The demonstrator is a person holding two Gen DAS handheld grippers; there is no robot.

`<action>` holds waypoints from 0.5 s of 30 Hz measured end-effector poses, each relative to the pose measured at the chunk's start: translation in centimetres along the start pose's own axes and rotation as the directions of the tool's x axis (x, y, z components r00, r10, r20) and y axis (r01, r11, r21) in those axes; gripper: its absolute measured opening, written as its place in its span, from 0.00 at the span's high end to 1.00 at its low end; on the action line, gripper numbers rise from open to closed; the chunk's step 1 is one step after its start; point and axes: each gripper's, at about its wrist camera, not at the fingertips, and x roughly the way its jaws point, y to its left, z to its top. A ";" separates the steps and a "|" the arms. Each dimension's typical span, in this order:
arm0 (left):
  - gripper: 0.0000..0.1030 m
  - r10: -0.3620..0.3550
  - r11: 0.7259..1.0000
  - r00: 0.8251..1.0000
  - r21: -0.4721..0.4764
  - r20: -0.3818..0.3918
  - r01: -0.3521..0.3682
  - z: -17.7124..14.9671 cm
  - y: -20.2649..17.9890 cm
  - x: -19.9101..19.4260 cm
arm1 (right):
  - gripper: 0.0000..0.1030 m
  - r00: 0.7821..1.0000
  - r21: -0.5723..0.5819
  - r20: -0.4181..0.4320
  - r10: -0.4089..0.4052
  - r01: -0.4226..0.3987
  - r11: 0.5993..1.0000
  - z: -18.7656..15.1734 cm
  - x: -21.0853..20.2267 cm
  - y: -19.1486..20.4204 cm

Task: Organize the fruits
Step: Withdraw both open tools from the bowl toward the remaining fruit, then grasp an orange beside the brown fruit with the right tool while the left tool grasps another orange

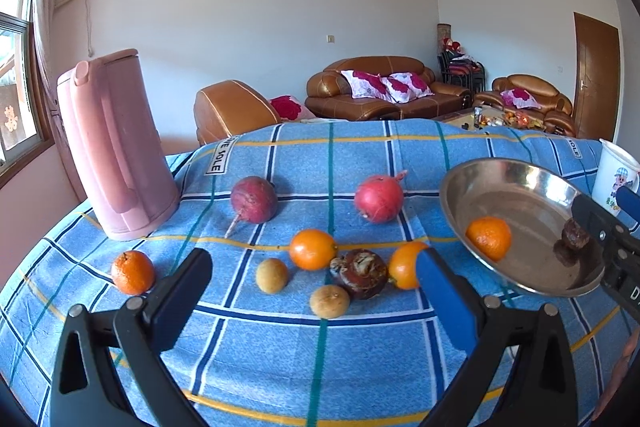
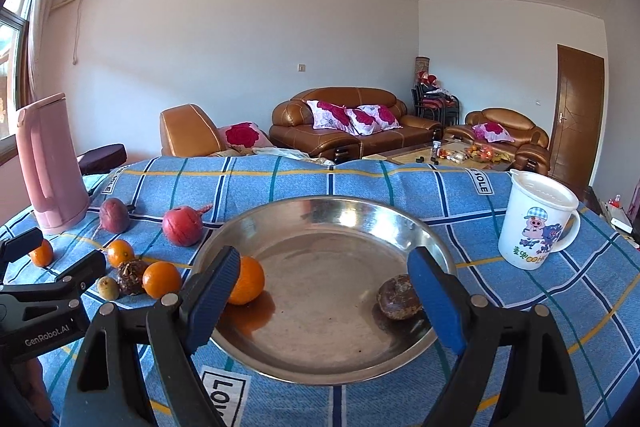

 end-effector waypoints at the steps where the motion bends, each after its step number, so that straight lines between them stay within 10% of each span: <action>1: 0.00 0.005 1.000 1.000 -0.005 -0.004 -0.005 0.0 0.6 0.1 | 0.16 1.000 -0.001 -0.005 0.010 -0.010 1.000 0.0 0.1 0.4; 15: 0.00 0.095 0.993 0.992 -0.065 -0.086 -0.101 -0.7 8.9 2.2 | 0.34 0.983 -0.104 -0.084 0.165 -0.174 0.979 -0.1 1.4 8.2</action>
